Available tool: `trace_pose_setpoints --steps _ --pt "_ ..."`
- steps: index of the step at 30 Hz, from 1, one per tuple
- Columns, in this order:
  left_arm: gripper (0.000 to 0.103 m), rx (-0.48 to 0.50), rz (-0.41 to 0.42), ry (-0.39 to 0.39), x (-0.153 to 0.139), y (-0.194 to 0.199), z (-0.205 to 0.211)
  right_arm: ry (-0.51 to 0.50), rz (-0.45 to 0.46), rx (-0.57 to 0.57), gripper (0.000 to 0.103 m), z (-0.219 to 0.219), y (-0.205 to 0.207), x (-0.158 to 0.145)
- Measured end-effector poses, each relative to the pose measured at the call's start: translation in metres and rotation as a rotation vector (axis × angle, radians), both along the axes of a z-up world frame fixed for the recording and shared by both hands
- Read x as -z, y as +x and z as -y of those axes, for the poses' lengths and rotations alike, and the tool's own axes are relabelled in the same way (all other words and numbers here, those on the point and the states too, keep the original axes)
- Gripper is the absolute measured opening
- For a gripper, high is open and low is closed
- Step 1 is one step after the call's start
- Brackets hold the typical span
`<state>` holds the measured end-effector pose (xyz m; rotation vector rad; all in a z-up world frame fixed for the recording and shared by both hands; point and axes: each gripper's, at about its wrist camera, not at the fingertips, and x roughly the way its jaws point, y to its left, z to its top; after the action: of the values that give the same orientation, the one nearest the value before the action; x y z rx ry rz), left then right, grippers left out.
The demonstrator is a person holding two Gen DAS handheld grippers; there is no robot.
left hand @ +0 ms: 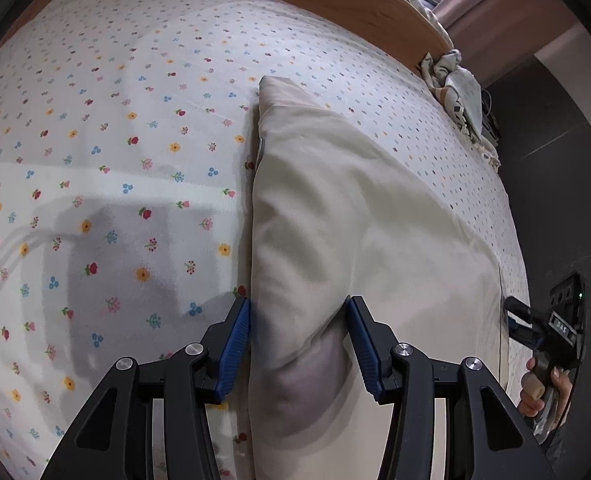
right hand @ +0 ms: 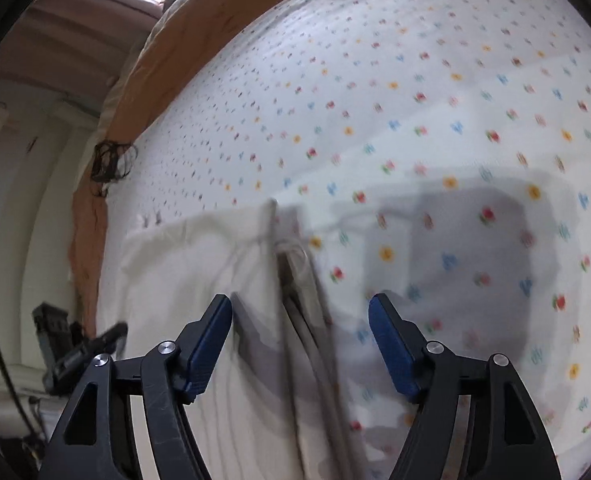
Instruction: Fold large clothes
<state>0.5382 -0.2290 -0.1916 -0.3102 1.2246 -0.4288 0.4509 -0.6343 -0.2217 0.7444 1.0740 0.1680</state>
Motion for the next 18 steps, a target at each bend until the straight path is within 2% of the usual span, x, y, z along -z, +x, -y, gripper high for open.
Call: trace_pose_setpoints --steps 4,6,8,14,18 --pt "0.049 0.012 0.009 0.013 -0.003 -0.002 0.0 0.105 -0.002 -0.04 0.071 0.006 -0.015 0.007" --pt "0.048 0.014 0.007 0.013 -0.003 -0.002 -0.001 0.195 -0.015 -0.101 0.071 0.002 -0.018 0.014" --pt "0.048 0.011 0.008 0.016 -0.002 -0.001 0.0 0.24 -0.019 -0.148 0.071 -0.004 -0.019 0.02" --pt "0.047 0.012 0.02 0.043 -0.001 0.0 0.006 0.32 -0.021 -0.135 0.071 -0.013 0.002 0.032" --pt "0.047 0.008 0.025 0.063 0.0 0.003 0.011 0.308 -0.029 -0.142 0.071 -0.028 0.025 0.031"
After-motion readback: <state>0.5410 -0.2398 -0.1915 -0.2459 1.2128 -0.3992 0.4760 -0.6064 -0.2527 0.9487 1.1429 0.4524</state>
